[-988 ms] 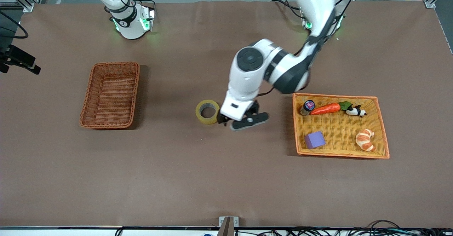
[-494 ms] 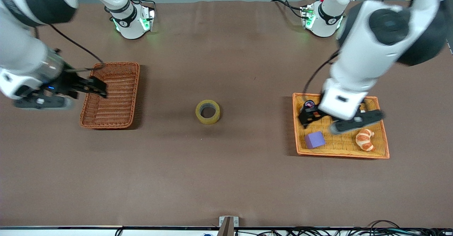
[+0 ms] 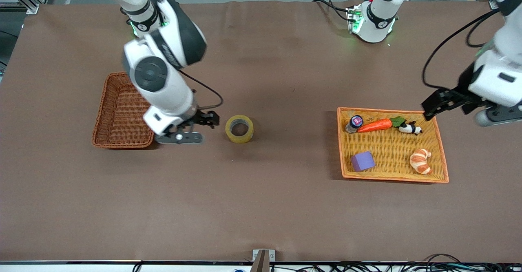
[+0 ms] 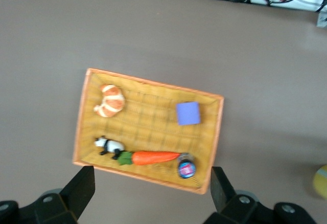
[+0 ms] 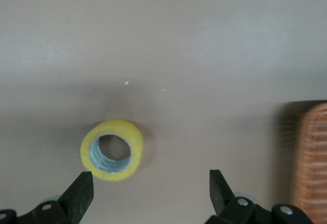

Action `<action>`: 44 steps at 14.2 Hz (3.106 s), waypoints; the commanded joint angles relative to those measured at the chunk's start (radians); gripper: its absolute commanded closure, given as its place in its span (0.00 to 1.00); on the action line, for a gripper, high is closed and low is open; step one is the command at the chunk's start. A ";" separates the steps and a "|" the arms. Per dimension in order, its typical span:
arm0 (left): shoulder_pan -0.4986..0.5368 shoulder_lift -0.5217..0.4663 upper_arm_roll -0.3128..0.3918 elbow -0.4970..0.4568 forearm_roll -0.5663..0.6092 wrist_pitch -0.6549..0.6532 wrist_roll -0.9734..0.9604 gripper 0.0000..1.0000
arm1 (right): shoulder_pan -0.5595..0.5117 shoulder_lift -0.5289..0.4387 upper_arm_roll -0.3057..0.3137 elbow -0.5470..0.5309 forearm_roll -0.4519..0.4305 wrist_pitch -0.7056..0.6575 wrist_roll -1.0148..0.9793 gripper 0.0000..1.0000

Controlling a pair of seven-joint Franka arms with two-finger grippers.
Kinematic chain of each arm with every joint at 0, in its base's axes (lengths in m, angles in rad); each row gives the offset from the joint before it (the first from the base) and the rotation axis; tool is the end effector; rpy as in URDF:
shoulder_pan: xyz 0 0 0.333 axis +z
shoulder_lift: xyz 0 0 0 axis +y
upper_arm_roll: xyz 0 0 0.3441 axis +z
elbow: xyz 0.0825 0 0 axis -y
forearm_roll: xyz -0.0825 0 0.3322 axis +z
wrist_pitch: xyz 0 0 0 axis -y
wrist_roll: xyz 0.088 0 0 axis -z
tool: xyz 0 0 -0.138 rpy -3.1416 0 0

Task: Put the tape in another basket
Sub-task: 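Release the tape with the left gripper while the right gripper reaches it, then lower the right gripper onto the tape roll and grasp its rim, then carry the tape roll with the right gripper over the empty basket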

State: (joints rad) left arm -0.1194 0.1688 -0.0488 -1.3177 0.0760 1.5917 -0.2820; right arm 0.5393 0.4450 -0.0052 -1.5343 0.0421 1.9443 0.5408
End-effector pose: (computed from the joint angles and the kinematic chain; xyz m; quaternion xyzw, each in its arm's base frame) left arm 0.5594 -0.0815 0.6409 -0.9963 -0.0585 -0.0589 0.0213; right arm 0.5514 0.3314 0.4109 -0.9996 0.0111 0.0244 0.0068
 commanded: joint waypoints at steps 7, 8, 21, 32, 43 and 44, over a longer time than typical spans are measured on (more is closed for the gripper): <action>0.089 -0.198 -0.005 -0.187 -0.005 -0.041 0.181 0.00 | 0.123 0.124 -0.013 -0.234 -0.033 0.378 0.034 0.00; 0.089 -0.196 -0.005 -0.187 -0.007 -0.041 0.191 0.00 | 0.129 0.133 -0.013 -0.251 -0.033 0.412 0.034 0.00; 0.087 -0.187 -0.009 -0.187 -0.007 -0.041 0.222 0.00 | 0.157 0.209 -0.016 -0.254 -0.064 0.458 0.069 0.70; 0.075 -0.183 -0.014 -0.189 -0.033 -0.041 0.210 0.00 | -0.025 -0.038 -0.013 -0.142 -0.057 -0.048 0.055 1.00; 0.076 -0.190 -0.045 -0.187 -0.036 -0.087 0.227 0.00 | -0.371 -0.406 -0.237 -0.652 -0.091 0.046 -0.776 1.00; 0.084 -0.189 -0.045 -0.184 -0.038 -0.084 0.234 0.00 | -0.371 -0.414 -0.272 -0.706 -0.091 0.109 -0.826 1.00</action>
State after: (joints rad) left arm -0.0497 -0.0090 -0.0906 -1.5038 0.0475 1.5174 -0.0756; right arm 0.1630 0.1079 -0.2265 -2.0880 -0.0398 1.9415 -0.1994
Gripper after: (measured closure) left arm 0.000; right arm 0.784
